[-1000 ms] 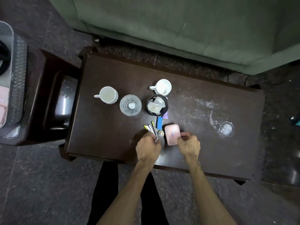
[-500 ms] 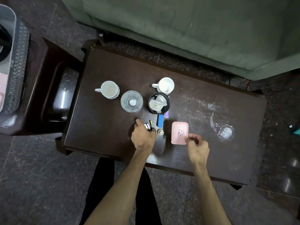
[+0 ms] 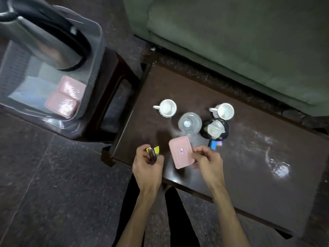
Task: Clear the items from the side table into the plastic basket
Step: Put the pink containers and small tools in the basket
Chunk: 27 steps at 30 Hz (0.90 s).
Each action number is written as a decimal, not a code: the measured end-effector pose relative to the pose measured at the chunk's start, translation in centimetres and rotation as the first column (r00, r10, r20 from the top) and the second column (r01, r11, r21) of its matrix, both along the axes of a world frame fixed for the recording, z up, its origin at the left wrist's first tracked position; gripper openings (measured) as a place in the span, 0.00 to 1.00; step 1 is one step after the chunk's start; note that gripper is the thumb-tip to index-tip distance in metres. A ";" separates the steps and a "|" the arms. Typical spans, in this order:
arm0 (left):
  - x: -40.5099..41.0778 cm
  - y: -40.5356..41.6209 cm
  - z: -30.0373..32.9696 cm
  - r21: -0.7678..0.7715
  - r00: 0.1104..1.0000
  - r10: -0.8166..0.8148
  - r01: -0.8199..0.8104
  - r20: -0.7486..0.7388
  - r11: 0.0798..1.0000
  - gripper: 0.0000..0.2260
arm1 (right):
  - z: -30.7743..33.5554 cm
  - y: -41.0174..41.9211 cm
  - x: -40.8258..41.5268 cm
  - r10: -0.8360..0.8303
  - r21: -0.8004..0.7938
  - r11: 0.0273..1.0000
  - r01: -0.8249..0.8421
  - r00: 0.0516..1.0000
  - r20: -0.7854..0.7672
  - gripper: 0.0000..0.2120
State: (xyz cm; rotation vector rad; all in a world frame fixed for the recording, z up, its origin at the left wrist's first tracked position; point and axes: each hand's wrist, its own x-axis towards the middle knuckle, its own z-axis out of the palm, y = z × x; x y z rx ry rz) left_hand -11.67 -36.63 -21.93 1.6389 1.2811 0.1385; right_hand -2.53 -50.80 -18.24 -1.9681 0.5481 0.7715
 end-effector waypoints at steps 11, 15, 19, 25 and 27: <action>-0.7 18.3 7.8 0.193 0.897 0.246 -0.332 0.367 0.923 0.21 | 5.0 23.6 2.5 0.319 0.185 0.915 -0.358 0.925 0.208 0.09; -0.2 26.1 8.0 0.268 0.921 0.208 -0.302 0.329 0.915 0.21 | 4.4 32.4 3.6 0.285 0.251 0.916 -0.312 0.948 0.141 0.03; 1.4 34.7 7.8 0.263 0.950 0.157 -0.230 0.270 0.937 0.21 | 3.2 40.1 3.5 0.182 0.334 0.931 -0.146 0.980 -0.079 0.04; 4.6 44.2 6.6 0.230 0.991 -0.130 0.129 -0.008 0.965 0.26 | 0.4 48.0 2.1 0.120 0.187 0.978 -0.094 0.984 -0.131 0.08; 5.1 45.3 5.9 0.217 0.976 -0.204 0.215 -0.074 0.952 0.28 | -0.2 49.1 1.5 0.080 0.144 0.988 -0.061 0.988 -0.132 0.10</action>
